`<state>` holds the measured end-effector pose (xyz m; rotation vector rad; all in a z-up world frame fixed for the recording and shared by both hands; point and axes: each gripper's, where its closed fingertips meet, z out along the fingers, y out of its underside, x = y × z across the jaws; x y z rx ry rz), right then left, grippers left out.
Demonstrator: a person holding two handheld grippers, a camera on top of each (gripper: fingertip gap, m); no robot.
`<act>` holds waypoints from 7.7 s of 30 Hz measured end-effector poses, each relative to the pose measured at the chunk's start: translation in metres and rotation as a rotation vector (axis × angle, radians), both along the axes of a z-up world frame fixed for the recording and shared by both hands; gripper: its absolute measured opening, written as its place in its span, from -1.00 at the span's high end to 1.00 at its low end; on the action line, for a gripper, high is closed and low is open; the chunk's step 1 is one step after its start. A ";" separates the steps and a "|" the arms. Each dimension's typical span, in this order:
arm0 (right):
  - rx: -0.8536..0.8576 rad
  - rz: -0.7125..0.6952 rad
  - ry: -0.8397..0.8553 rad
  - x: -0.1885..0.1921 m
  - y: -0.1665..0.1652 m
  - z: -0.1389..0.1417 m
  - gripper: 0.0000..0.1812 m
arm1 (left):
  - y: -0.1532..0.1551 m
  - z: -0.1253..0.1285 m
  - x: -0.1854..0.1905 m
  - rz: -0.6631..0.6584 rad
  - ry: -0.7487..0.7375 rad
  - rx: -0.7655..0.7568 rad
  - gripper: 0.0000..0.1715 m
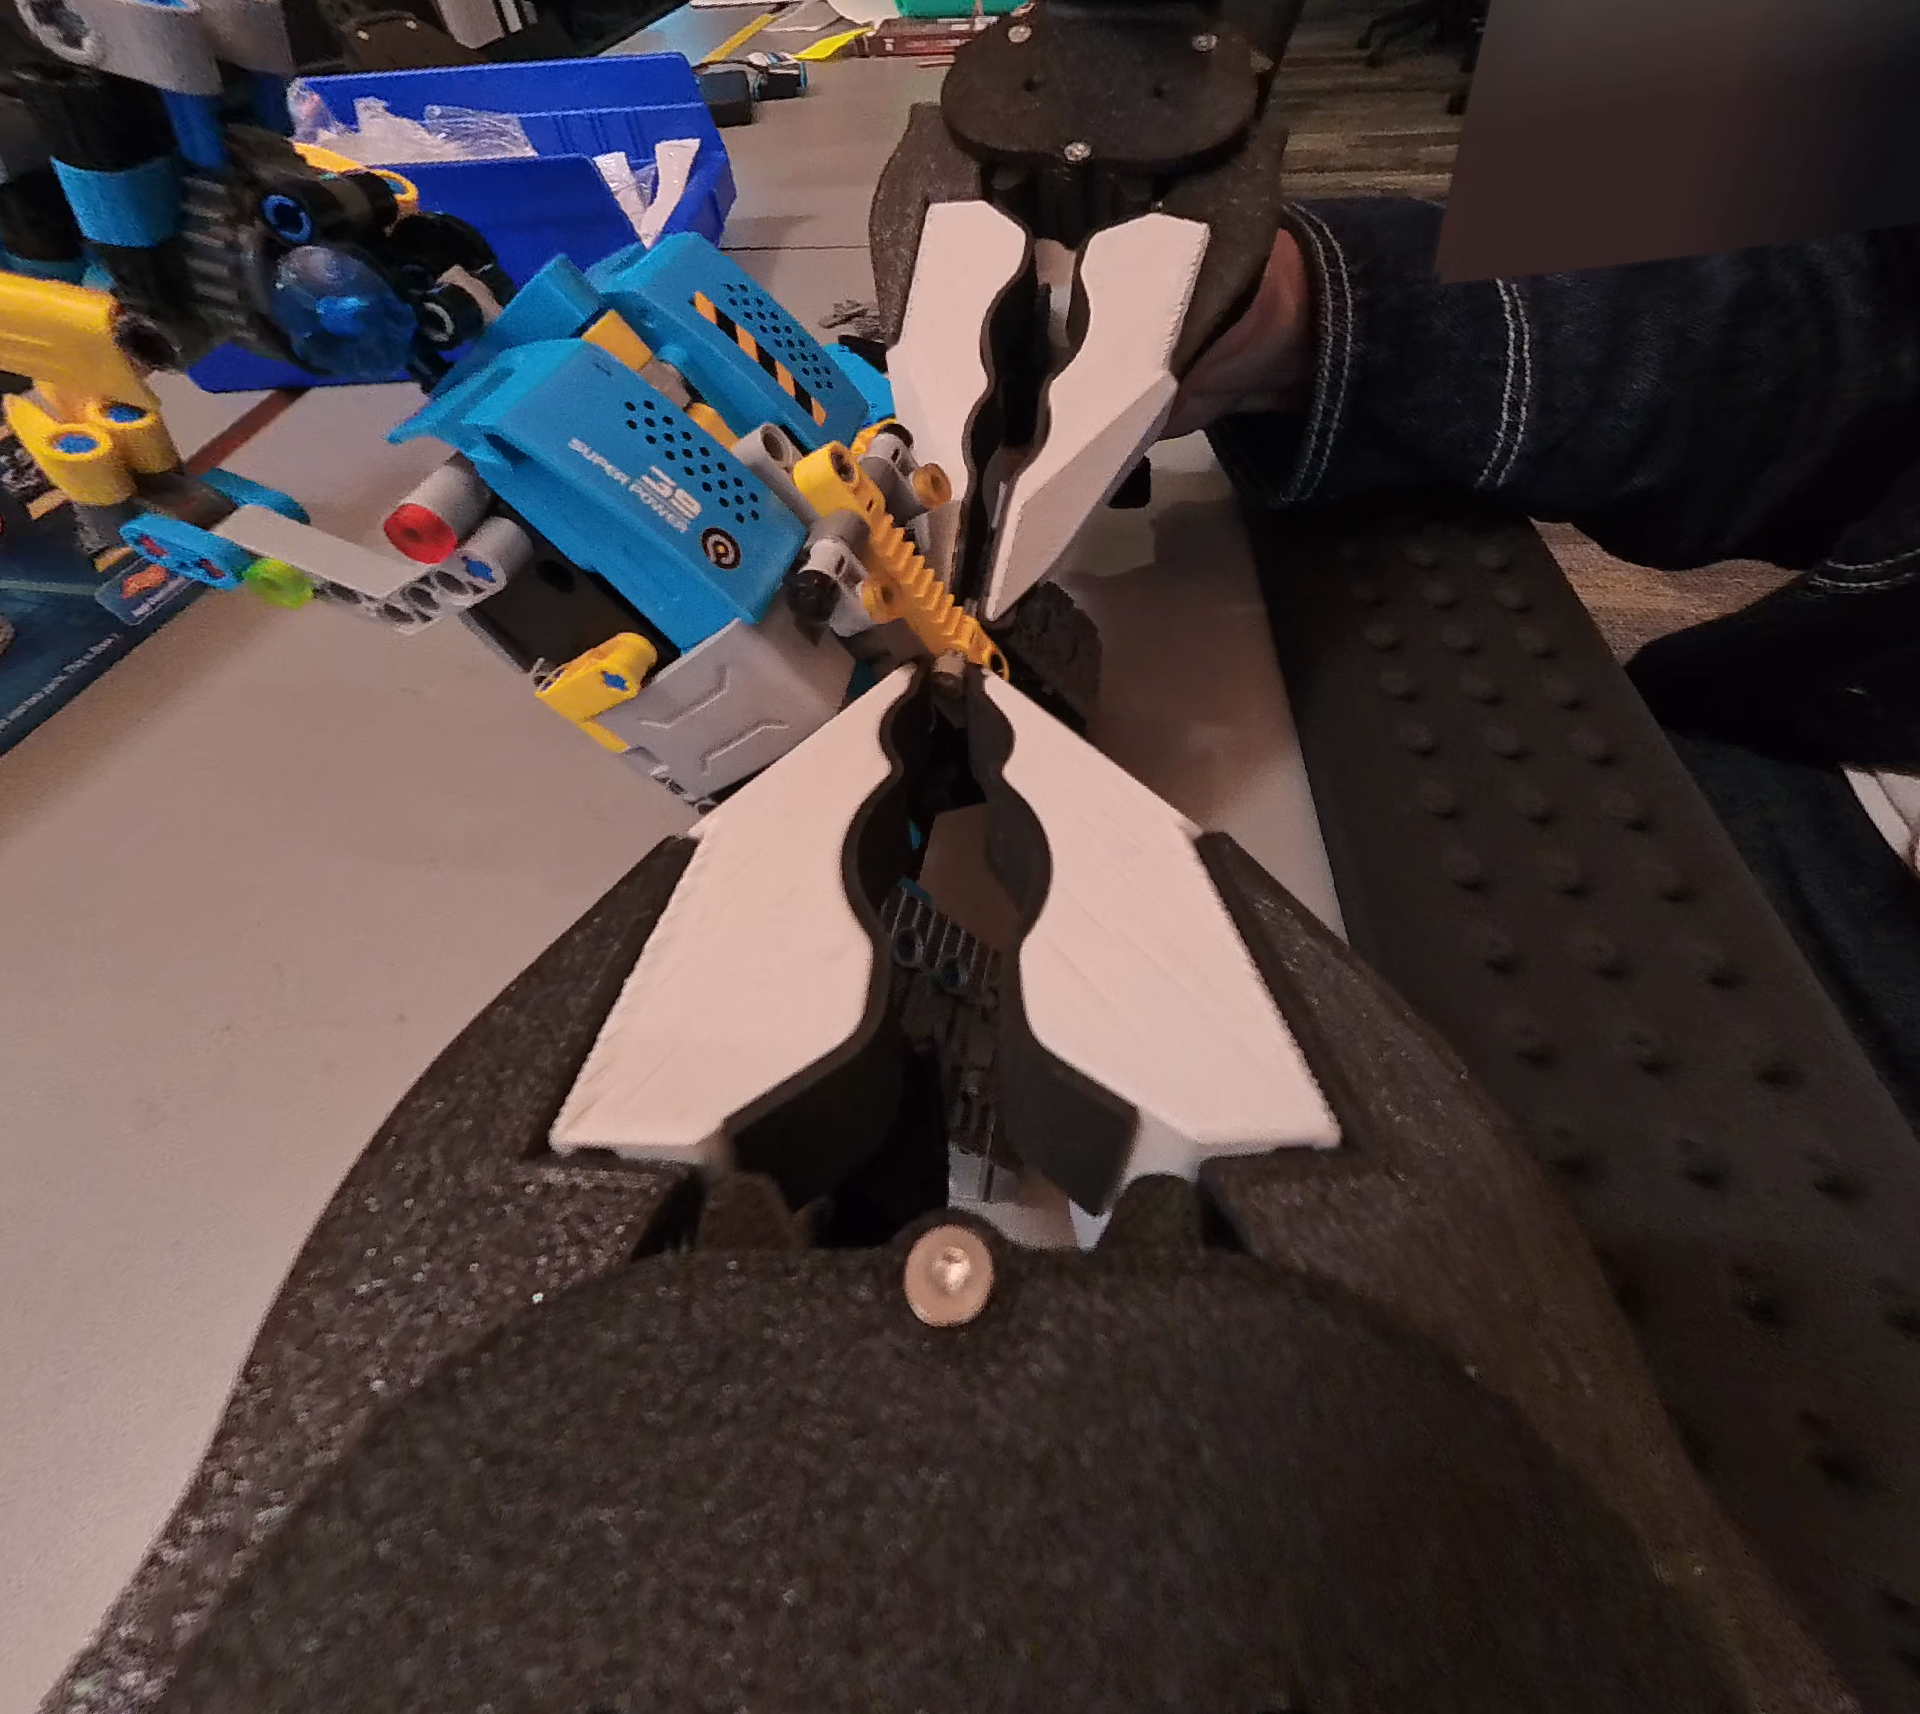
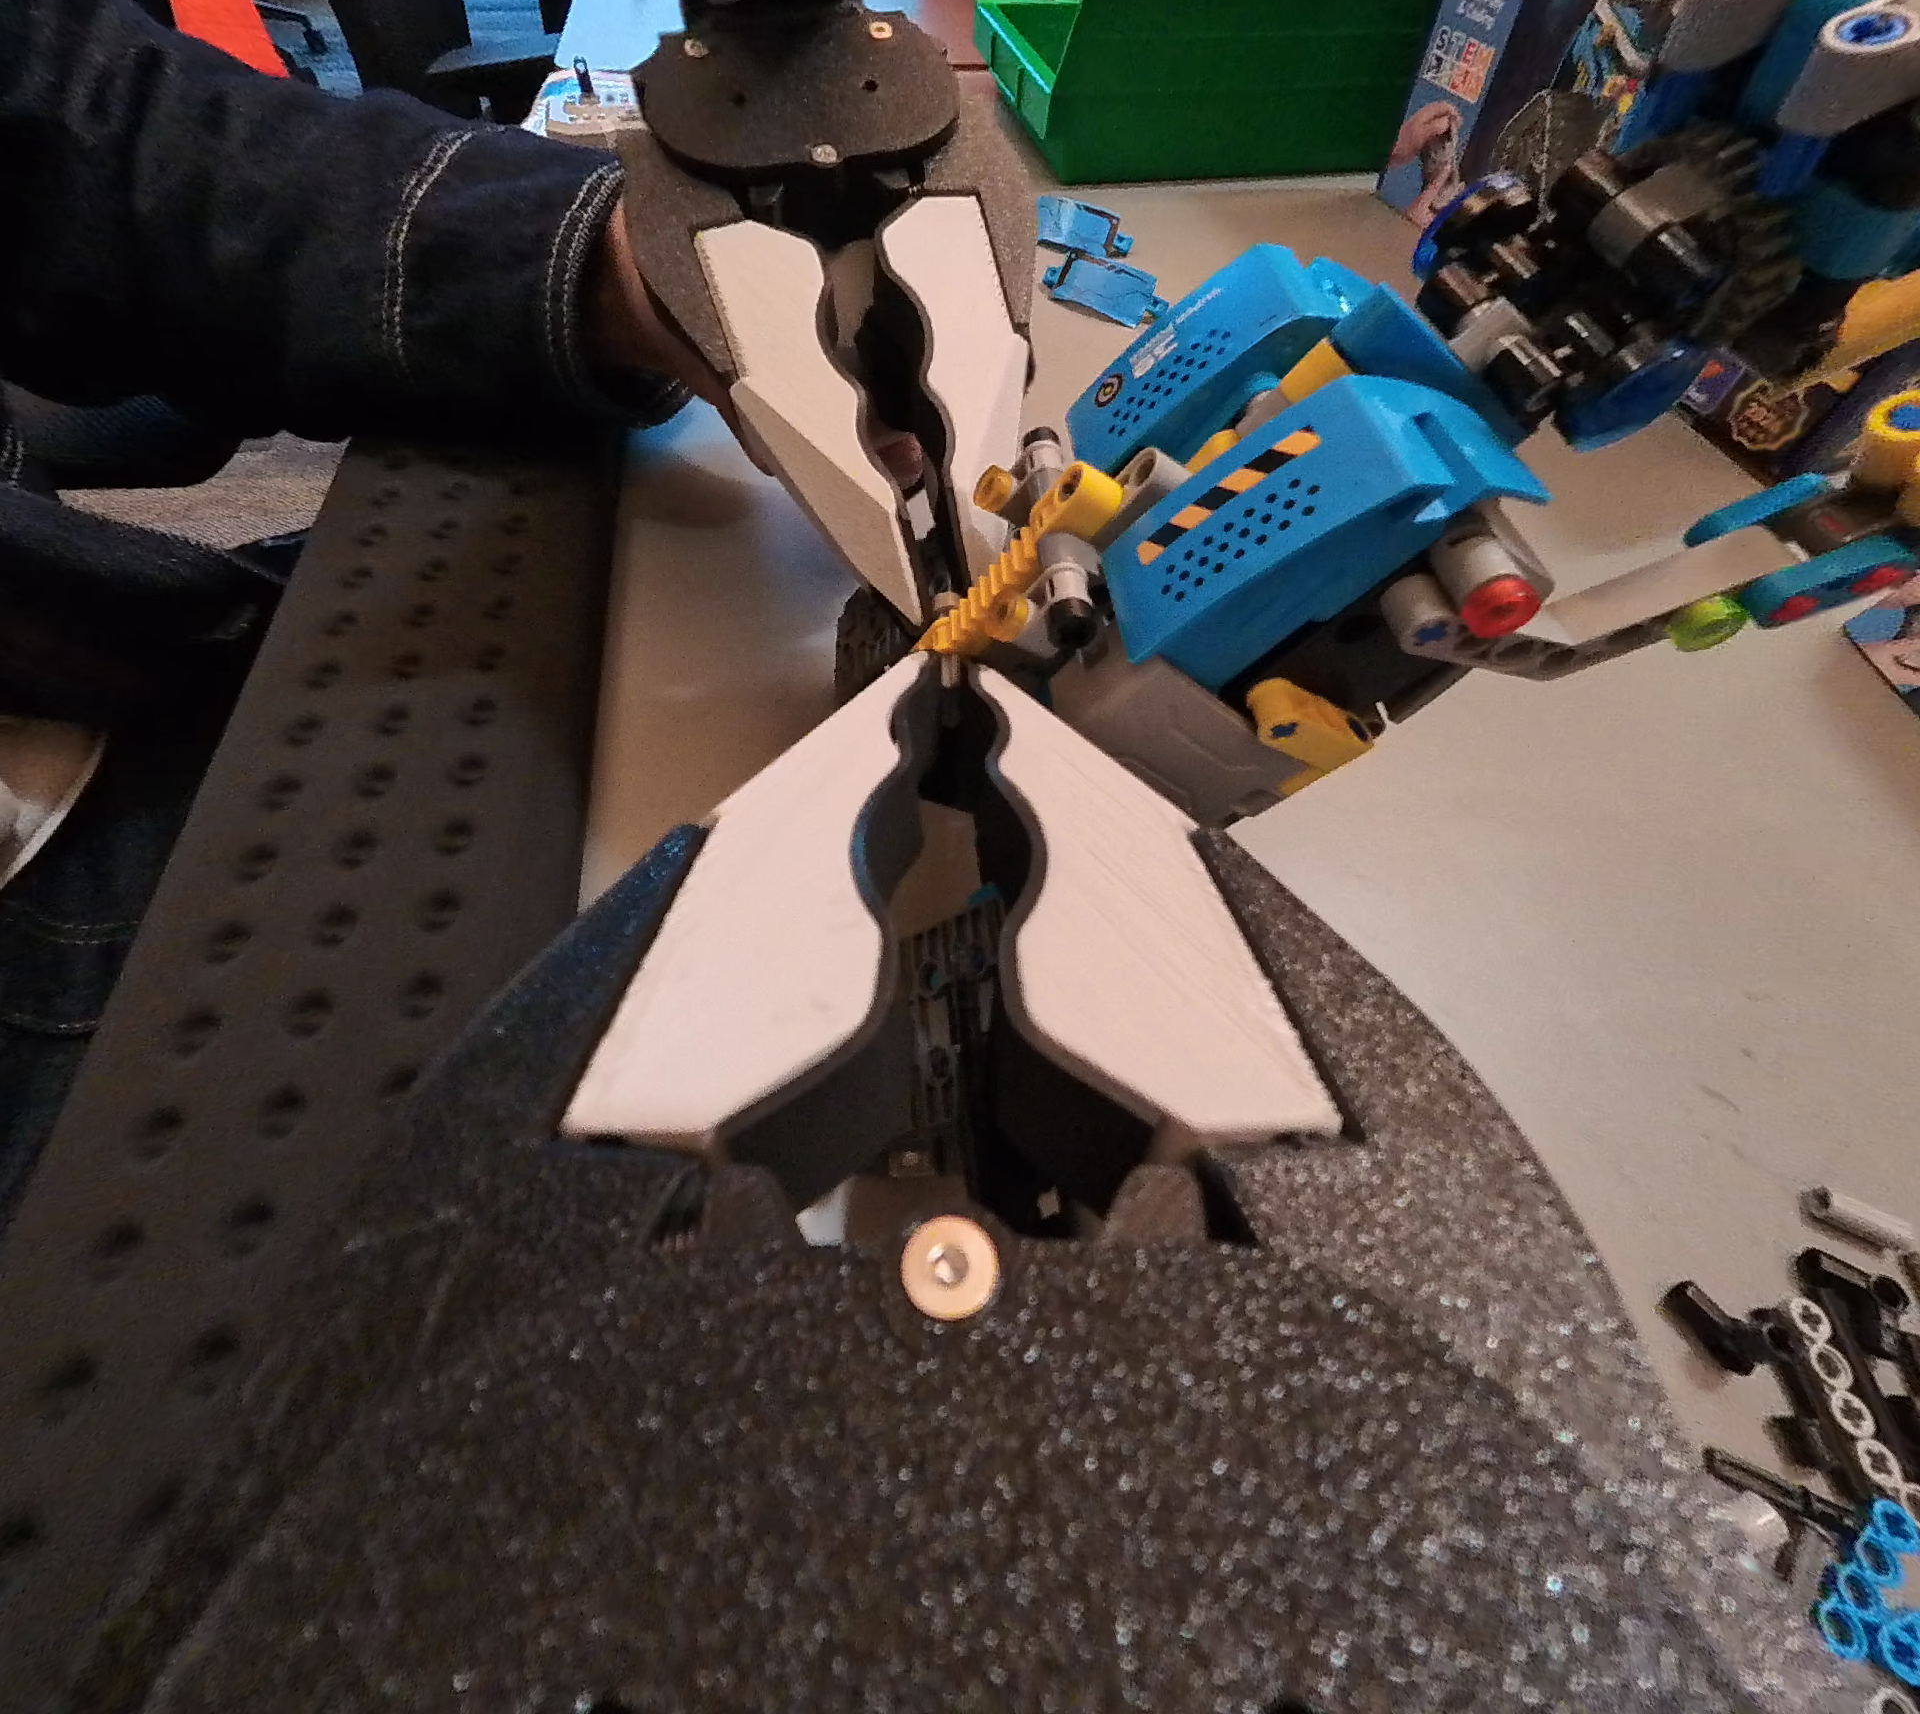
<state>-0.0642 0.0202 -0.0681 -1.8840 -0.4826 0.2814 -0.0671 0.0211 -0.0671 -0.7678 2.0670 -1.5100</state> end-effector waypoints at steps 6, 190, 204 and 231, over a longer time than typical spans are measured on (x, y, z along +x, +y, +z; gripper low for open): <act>-0.019 0.041 0.048 0.000 0.000 0.000 0.99 | 0.000 0.000 -0.001 -0.008 -0.003 0.016 0.96; 0.047 -0.333 0.095 0.037 -0.069 0.006 0.77 | -0.004 0.010 -0.012 0.288 -0.018 -0.171 0.83; 0.334 -0.517 0.079 0.035 -0.028 0.039 0.74 | 0.010 0.025 0.006 0.409 -0.058 -0.217 0.75; 0.158 -0.902 -0.394 0.026 -0.009 0.027 0.91 | 0.022 0.029 0.057 0.218 0.294 -0.495 0.32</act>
